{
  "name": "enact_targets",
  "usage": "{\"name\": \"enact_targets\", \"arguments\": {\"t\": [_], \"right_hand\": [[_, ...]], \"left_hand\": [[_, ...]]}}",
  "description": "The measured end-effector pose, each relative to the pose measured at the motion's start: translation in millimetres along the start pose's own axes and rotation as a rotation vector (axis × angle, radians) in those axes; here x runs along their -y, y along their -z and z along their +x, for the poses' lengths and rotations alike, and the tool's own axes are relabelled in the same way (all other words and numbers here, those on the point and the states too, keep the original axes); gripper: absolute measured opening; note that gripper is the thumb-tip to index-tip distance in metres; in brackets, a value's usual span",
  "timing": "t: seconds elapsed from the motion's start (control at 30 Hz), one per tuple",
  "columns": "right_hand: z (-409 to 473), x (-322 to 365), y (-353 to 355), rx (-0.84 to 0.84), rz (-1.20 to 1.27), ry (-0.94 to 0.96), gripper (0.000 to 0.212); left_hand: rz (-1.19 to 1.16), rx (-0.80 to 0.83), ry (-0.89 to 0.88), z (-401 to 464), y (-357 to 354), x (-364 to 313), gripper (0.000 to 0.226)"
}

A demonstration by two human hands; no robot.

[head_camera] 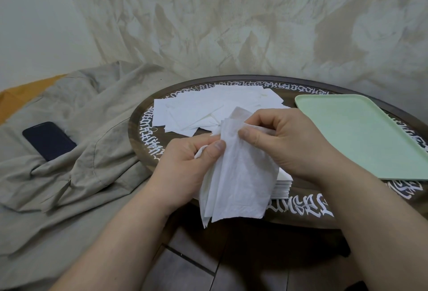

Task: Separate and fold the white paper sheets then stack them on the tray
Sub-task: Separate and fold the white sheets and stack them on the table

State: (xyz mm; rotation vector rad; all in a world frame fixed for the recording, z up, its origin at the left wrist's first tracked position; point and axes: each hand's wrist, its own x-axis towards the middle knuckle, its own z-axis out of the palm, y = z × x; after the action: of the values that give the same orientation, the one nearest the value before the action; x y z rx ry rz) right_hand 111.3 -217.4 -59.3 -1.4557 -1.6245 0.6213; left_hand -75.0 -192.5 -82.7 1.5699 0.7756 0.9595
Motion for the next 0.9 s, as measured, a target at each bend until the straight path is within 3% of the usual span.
{"name": "enact_targets", "arguments": {"t": [0.47,0.67,0.9], "right_hand": [[-0.4,0.1,-0.8,0.023,0.016,0.032,0.013],[0.0,1.2,-3.2,-0.018,-0.008,0.022,0.016],[-1.3,3.2,-4.5,-0.048,-0.035,0.099,0.008]], "left_hand": [[0.025,0.011,0.030,0.1,1.4,0.5,0.013],[-0.004,-0.003,0.027,-1.2,-2.2,-1.2,0.026],[0.003,-0.066,0.000,-0.9,-2.9,-1.2,0.013]]}}
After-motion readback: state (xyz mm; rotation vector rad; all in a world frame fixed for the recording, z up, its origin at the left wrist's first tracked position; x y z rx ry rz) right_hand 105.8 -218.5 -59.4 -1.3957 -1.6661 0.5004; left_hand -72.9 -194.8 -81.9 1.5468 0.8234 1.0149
